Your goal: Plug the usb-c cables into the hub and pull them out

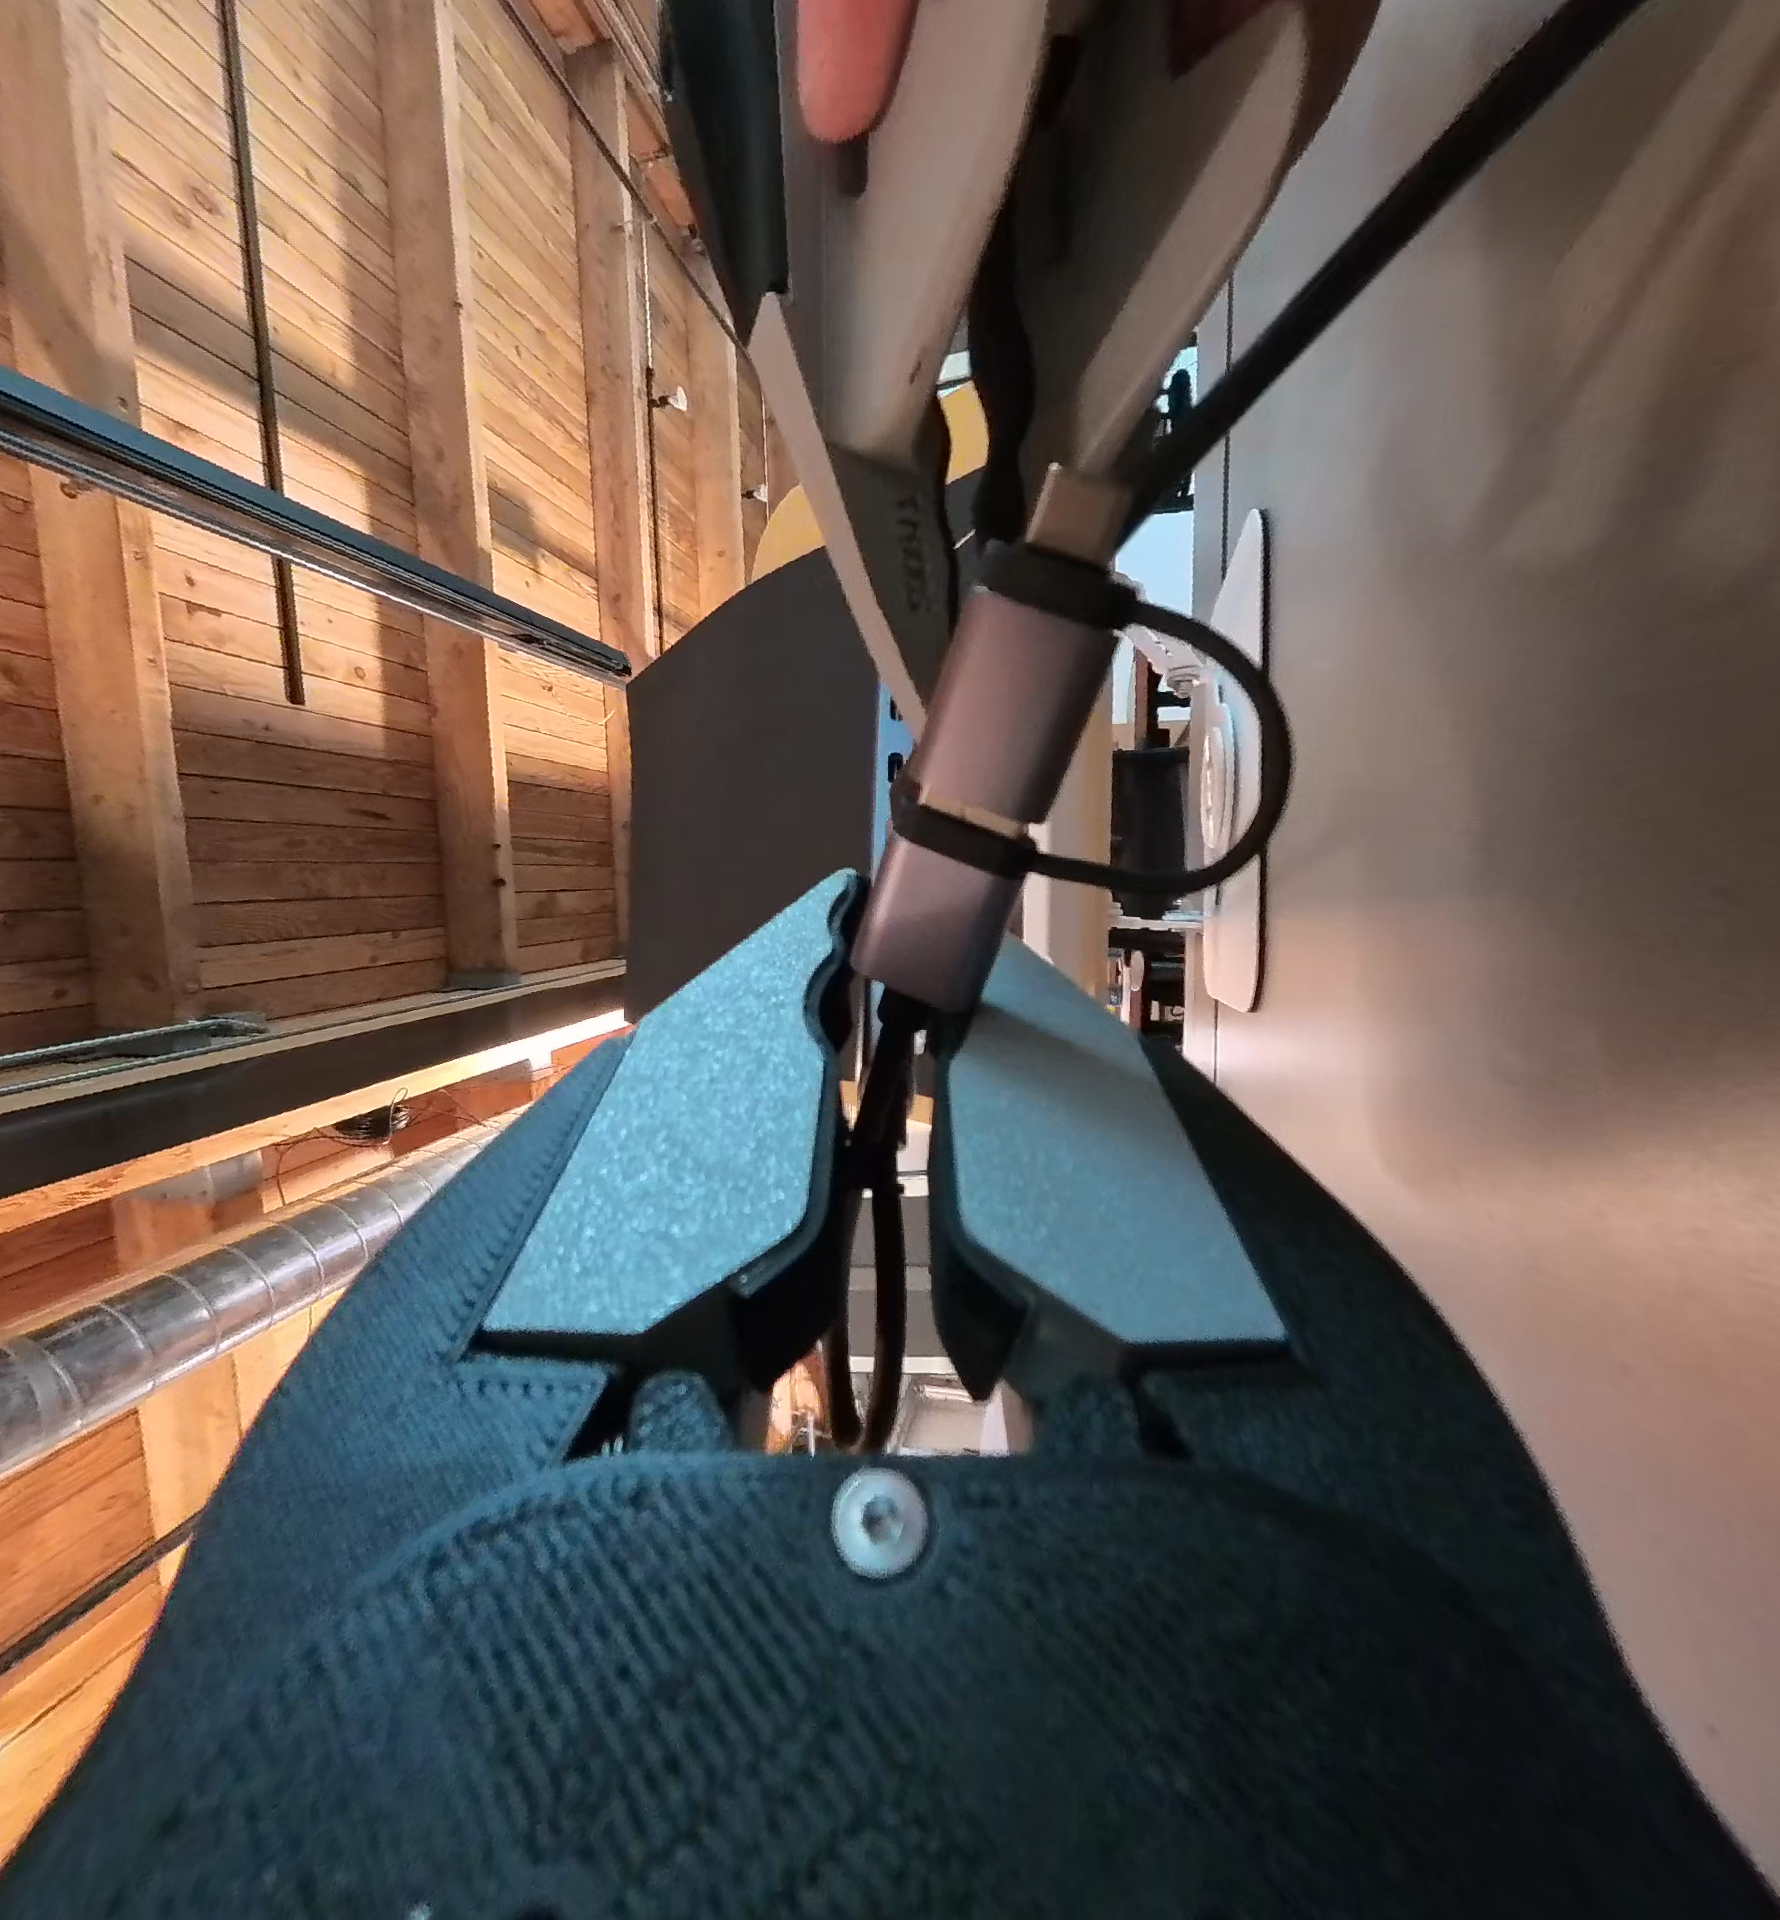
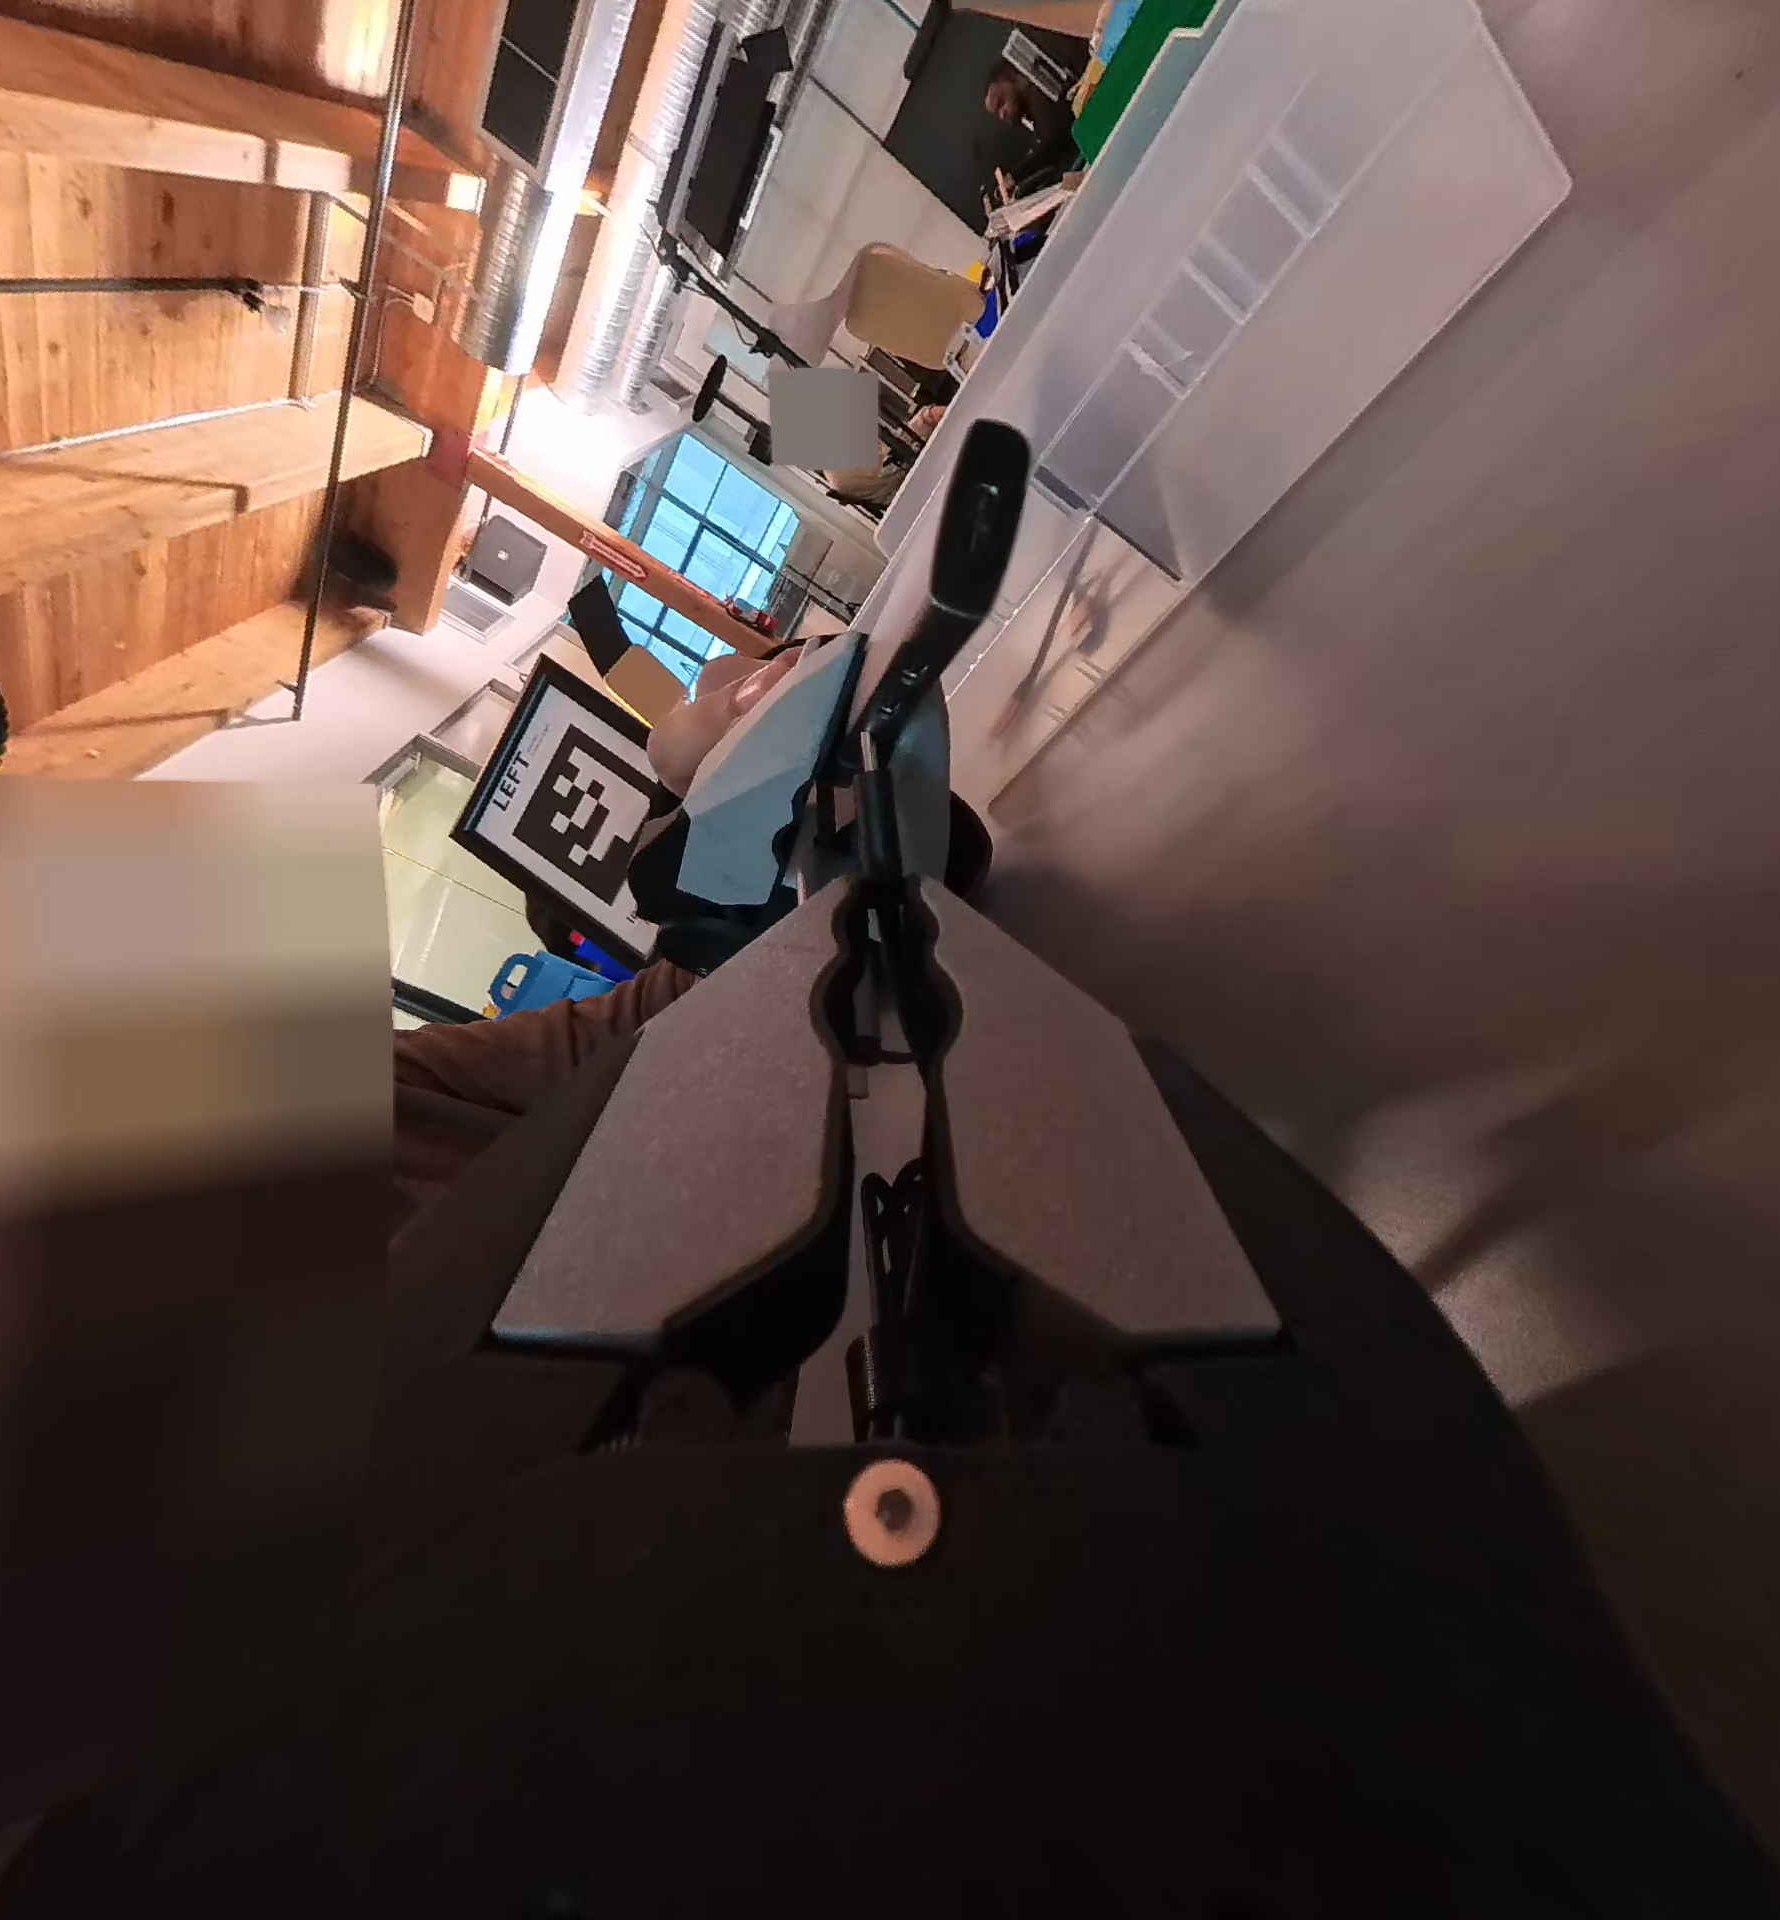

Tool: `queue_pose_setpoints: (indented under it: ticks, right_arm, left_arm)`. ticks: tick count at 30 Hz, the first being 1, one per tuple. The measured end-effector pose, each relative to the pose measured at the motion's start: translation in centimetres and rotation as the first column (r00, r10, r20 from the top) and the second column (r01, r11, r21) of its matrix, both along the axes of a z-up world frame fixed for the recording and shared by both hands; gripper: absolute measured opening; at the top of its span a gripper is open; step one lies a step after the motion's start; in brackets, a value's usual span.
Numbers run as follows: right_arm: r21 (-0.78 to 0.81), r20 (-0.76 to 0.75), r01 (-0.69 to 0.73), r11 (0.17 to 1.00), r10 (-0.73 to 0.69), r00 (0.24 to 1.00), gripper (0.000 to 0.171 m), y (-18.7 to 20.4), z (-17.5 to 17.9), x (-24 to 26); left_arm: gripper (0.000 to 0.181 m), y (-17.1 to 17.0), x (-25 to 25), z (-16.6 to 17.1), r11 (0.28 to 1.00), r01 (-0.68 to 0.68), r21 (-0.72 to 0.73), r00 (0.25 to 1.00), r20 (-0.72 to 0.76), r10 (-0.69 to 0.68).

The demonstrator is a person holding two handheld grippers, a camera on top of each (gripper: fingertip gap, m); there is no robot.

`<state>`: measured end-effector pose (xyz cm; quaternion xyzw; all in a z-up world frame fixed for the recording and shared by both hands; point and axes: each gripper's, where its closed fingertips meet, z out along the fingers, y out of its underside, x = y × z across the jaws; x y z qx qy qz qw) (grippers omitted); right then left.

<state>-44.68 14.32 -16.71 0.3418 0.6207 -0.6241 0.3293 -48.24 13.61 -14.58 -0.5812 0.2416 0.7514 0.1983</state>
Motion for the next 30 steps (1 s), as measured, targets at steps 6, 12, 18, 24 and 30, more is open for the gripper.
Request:
queue_pose_setpoints:
  ticks: [6, 12, 18, 24, 30]
  right_arm:
    - [0.010, 0.031, -0.015, 1.000, 0.015, 0.999, 0.002, -0.1, -0.5, 0.2]
    - [-0.010, 0.087, -0.051, 0.999, 0.052, 0.995, 0.002, -0.6, -0.9, 0.6]
    - [-0.063, 0.130, -0.055, 0.996, 0.063, 0.990, 0.002, -0.6, -0.8, 0.5]
    - [-0.042, 0.164, -0.126, 0.991, 0.131, 0.978, 0.002, -1.5, -1.7, 1.5]
    - [-0.020, 0.166, -0.128, 0.992, 0.130, 0.978, 0.001, -2.0, -2.1, 1.6]
  left_arm:
    - [0.007, -0.2, 0.2, -0.5, 0.999, 0.001, -0.037, 1.000, -0.025, -0.002]
    - [0.007, -0.5, 0.6, -1.0, 0.997, 0.008, -0.073, 0.999, -0.044, -0.012]
    - [0.006, -0.7, 0.8, -0.8, 0.998, -0.001, -0.065, 1.000, -0.030, -0.001]
    - [0.006, -1.2, 1.7, -2.4, 0.992, 0.064, -0.110, 0.998, 0.020, -0.062]
    - [0.006, -1.9, 1.9, -2.9, 0.991, 0.061, -0.120, 0.998, 0.037, -0.057]
